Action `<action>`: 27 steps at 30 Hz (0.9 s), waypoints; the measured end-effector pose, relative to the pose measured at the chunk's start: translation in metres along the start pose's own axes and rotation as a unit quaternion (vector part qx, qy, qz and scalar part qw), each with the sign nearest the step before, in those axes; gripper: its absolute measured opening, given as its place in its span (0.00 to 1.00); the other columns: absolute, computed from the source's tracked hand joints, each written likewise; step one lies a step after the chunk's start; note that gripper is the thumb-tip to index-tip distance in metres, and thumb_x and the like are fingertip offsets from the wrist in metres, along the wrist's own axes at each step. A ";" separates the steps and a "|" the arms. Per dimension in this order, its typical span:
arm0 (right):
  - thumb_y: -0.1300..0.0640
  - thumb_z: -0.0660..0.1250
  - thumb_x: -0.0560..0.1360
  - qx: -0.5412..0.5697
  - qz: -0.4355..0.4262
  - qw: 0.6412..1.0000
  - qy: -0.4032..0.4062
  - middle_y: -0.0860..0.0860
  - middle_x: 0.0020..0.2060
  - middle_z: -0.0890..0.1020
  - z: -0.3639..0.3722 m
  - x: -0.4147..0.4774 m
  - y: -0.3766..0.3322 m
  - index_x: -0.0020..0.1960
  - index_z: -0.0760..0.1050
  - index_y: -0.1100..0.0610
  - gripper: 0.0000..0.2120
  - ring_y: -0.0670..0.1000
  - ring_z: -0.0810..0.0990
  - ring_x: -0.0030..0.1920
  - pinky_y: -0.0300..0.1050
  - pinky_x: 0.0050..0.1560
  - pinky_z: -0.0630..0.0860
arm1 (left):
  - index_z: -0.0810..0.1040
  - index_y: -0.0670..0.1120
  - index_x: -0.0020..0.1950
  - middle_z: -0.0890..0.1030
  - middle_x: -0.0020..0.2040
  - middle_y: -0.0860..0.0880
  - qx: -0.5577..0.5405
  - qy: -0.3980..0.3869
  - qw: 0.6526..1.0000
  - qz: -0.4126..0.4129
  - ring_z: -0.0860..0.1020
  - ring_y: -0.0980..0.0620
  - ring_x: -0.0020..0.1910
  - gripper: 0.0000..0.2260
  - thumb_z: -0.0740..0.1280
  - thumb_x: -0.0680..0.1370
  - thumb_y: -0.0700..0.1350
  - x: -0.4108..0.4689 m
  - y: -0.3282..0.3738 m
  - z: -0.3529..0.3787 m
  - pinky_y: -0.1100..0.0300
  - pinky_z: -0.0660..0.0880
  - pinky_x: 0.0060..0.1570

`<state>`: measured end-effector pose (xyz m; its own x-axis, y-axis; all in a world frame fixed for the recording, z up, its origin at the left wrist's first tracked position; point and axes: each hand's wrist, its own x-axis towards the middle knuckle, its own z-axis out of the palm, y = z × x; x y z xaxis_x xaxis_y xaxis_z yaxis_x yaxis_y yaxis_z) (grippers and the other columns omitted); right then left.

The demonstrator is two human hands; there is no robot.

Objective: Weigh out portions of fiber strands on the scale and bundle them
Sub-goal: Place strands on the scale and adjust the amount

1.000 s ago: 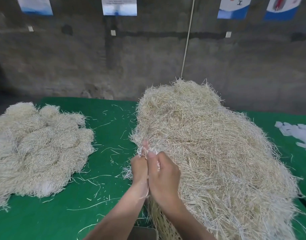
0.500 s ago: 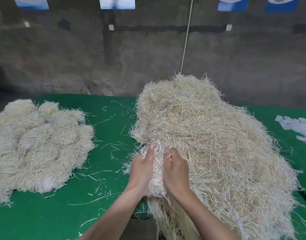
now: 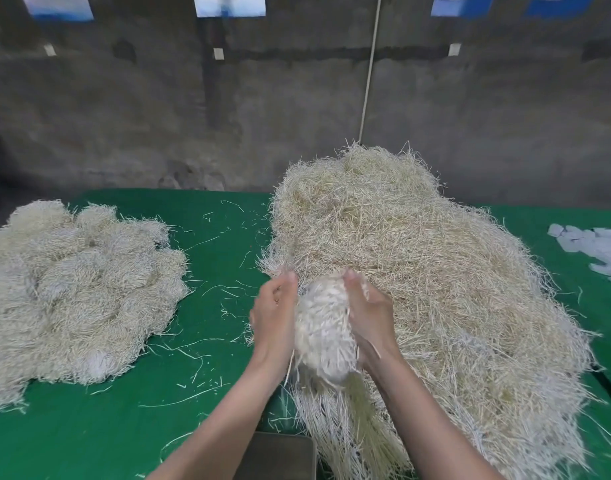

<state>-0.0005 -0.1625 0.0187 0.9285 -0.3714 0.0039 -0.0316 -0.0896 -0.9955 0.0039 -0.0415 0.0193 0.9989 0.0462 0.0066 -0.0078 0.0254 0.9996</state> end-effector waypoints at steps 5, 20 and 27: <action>0.41 0.55 0.78 -0.105 -0.154 0.980 0.069 0.38 0.43 0.73 0.020 -0.026 0.007 0.54 0.68 0.42 0.09 0.40 0.75 0.45 0.33 0.43 0.73 | 0.74 0.42 0.62 0.80 0.55 0.42 -0.179 -0.051 0.972 -0.143 0.80 0.47 0.53 0.28 0.62 0.74 0.63 -0.008 -0.001 0.015 0.51 0.76 0.52; 0.51 0.52 0.80 -0.203 -0.167 0.964 0.046 0.46 0.25 0.68 0.032 -0.031 0.023 0.38 0.69 0.52 0.15 0.48 0.67 0.26 0.44 0.28 0.63 | 0.74 0.39 0.41 0.70 0.29 0.47 -0.066 0.050 0.982 -0.172 0.69 0.50 0.27 0.14 0.60 0.82 0.47 -0.006 -0.006 0.015 0.60 0.66 0.27; 0.55 0.58 0.80 0.007 -0.080 0.997 -0.002 0.43 0.50 0.74 0.003 -0.024 0.016 0.53 0.67 0.45 0.05 0.36 0.73 0.49 0.35 0.48 0.65 | 0.76 0.52 0.50 0.75 0.45 0.55 0.008 -0.020 0.995 -0.101 0.74 0.59 0.44 0.09 0.61 0.79 0.55 -0.012 -0.002 0.003 0.59 0.67 0.57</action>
<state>-0.0224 -0.1524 0.0020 0.9230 -0.3490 0.1620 0.1218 -0.1343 -0.9834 -0.0079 -0.0455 0.0170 0.9811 0.0013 -0.1933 0.1932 0.0149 0.9810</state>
